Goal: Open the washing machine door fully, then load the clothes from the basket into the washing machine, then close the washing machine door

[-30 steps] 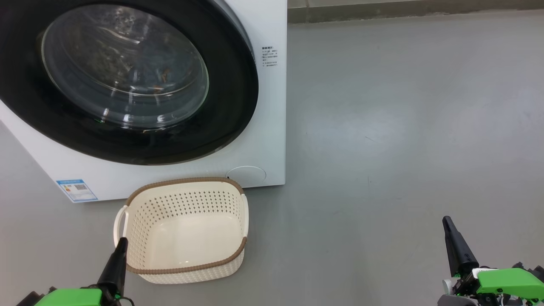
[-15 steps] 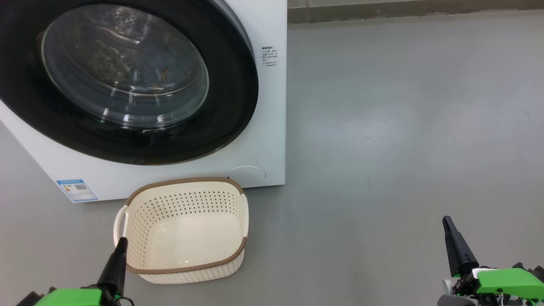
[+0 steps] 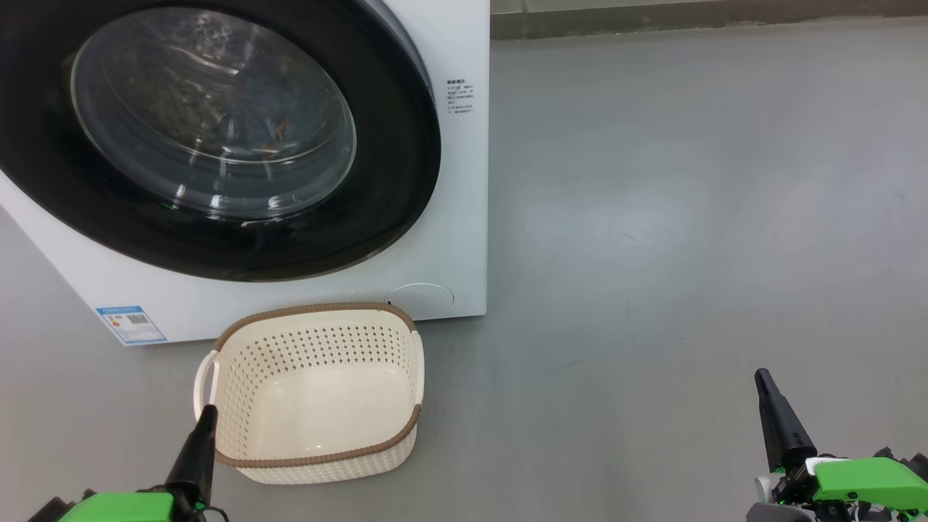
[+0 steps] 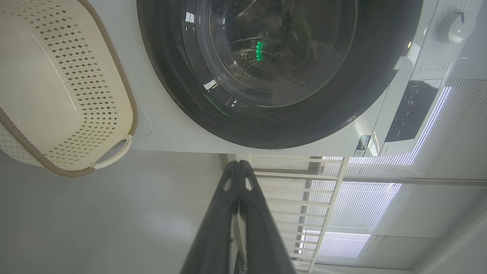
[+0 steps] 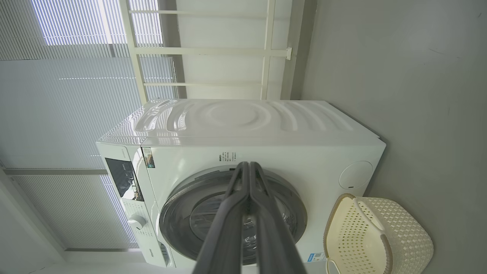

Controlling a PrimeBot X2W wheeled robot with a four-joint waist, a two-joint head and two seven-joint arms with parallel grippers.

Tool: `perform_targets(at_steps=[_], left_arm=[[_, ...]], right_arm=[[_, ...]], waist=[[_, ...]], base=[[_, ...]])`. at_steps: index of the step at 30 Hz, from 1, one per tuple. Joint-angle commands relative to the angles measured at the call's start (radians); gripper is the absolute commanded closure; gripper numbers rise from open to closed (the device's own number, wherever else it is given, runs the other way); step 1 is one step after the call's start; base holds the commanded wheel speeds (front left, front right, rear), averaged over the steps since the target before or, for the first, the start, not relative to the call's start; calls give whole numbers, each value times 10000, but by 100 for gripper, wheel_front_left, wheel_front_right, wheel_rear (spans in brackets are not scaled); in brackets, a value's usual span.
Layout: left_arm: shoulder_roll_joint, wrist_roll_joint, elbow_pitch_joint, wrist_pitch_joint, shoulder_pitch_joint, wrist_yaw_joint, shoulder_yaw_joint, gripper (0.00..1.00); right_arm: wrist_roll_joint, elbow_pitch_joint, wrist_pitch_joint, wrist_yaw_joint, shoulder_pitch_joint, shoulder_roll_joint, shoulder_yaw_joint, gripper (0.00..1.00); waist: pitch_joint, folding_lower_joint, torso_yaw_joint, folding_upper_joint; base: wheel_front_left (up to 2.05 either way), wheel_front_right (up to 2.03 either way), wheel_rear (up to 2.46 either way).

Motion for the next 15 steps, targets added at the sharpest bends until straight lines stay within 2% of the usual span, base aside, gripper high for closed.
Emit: perform_targets(at_steps=[1, 15], left_arm=[[124, 86, -214, 55, -415, -29, 351, 100], [119, 92, -214, 60, -416, -29, 358, 100]], right_arm=[[45, -248, 73, 16, -395, -120, 232, 100], [45, -248, 73, 16, -395, -120, 232, 100]], waist=[[0, 0, 0, 0], [0, 0, 0, 0]], base=[[0, 0, 0], [0, 0, 0]])
